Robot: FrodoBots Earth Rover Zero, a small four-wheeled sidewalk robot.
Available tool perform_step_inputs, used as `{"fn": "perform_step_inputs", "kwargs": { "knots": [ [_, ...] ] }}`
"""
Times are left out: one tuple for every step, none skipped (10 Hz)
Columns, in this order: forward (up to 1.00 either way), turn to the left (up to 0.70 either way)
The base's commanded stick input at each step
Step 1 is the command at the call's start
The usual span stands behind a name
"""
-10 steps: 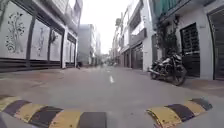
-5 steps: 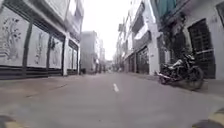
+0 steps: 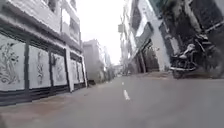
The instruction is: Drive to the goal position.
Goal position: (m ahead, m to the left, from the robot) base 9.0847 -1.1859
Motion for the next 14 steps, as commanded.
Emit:
{"fn": "perform_step_inputs", "kwargs": {
  "knots": [
    [1.0, 0.0],
    [1.0, 0.0],
    [1.0, 0.0],
    [1.0, 0.0],
    [1.0, 0.0],
    [1.0, 0.28],
    [1.0, 0.4],
    [1.0, 0.4],
    [1.0, 0.4],
    [1.0, 0.4],
    [1.0, 0.4],
    [1.0, 0.4],
    [1.0, 0.4],
    [1.0, 0.4]
  ]
}}
